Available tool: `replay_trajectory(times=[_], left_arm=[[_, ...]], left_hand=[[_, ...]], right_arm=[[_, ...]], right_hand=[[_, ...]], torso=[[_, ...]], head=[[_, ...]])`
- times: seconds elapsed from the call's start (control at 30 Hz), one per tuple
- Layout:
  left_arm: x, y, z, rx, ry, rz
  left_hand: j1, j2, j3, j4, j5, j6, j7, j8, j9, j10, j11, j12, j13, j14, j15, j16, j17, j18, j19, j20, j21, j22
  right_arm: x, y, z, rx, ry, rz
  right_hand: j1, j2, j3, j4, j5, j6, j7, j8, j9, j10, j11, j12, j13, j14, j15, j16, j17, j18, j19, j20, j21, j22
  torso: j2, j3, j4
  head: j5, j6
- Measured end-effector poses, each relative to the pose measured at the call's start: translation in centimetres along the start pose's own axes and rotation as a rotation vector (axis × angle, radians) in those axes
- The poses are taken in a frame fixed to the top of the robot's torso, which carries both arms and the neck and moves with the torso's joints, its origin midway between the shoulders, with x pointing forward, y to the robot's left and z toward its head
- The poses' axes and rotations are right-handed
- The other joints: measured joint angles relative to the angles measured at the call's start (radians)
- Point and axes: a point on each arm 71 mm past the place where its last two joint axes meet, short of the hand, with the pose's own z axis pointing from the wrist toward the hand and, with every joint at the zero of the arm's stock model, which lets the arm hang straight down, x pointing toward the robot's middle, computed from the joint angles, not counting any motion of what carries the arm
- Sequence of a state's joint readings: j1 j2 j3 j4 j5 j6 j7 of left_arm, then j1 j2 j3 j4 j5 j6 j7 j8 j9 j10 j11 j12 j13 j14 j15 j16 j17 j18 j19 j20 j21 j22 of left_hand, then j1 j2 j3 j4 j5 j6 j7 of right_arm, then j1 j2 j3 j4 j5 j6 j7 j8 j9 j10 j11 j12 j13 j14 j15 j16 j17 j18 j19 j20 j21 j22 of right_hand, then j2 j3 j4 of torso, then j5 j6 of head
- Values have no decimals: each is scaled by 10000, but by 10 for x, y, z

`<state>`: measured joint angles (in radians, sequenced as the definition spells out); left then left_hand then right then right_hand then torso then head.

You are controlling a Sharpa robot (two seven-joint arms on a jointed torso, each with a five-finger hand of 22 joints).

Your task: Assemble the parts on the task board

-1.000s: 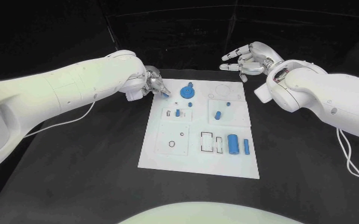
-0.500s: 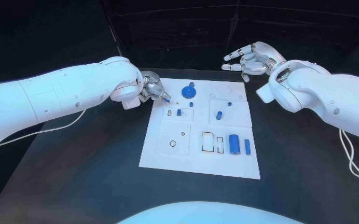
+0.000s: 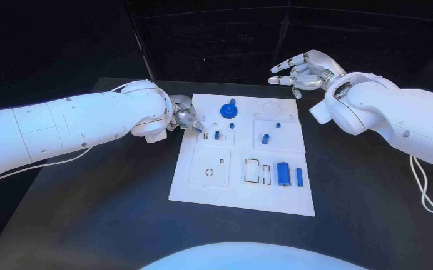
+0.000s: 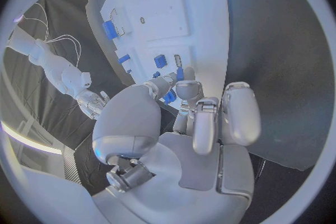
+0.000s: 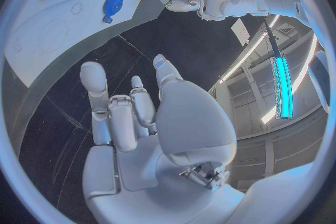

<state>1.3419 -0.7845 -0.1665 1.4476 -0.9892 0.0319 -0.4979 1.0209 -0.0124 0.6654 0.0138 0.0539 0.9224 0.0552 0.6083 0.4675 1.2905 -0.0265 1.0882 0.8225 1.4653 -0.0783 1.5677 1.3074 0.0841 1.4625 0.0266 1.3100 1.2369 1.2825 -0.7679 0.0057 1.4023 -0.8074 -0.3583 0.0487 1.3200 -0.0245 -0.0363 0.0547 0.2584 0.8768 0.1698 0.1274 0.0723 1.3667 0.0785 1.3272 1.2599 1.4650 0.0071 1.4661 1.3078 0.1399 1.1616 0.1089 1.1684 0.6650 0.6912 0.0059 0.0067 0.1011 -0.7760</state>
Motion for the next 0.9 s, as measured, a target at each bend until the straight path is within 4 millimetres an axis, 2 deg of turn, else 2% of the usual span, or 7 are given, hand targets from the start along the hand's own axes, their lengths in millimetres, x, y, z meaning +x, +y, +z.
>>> replay_trajectory(times=[0.43, 0.8, 0.9], left_arm=[[10, -14, 3, -38, -139, 439], [14, -19, 5, -152, -36, 634], [14, -19, 6, -207, 2, 674]], left_hand=[[-9, 2, 52, 1, 14, 36, -33, 46, -1, 14, 16, 0, -55, 0, 0, 0, 0, -1, 0, 0, -1, -1], [-107, 18, 54, -3, 15, 36, -32, 88, 12, 13, 17, 0, -74, 0, 0, 0, 0, 0, 0, 0, -1, -2], [-139, -9, 150, -99, 13, 36, -32, 88, 12, 13, 18, 0, -73, 0, 0, 0, 0, 0, 0, 0, -1, -2]], right_arm=[[1, 0, 0, -3, 25, 3], [1, 0, 0, -8, 37, 5], [1, 0, 0, -9, 38, 6]], right_hand=[[0, 0, 0, 0, 0, 0, 0, 0, 0, 0, 0, 0, 0, 0, 0, 0, -1, 0, 0, 0, 0, 0], [0, 0, 0, 0, 0, 0, 0, 52, 0, 0, 0, 0, 0, 0, 0, 0, -2, 0, 0, 0, 0, 0], [0, 0, 0, 0, 0, 0, 0, 52, 0, 0, 0, 0, 0, 0, 0, 0, -2, 0, 0, 0, 0, 0]], torso=[[11, 8, -6], [13, 13, -14], [12, 13, -17]], head=[[10, -33], [2, -85], [-5, -93]])
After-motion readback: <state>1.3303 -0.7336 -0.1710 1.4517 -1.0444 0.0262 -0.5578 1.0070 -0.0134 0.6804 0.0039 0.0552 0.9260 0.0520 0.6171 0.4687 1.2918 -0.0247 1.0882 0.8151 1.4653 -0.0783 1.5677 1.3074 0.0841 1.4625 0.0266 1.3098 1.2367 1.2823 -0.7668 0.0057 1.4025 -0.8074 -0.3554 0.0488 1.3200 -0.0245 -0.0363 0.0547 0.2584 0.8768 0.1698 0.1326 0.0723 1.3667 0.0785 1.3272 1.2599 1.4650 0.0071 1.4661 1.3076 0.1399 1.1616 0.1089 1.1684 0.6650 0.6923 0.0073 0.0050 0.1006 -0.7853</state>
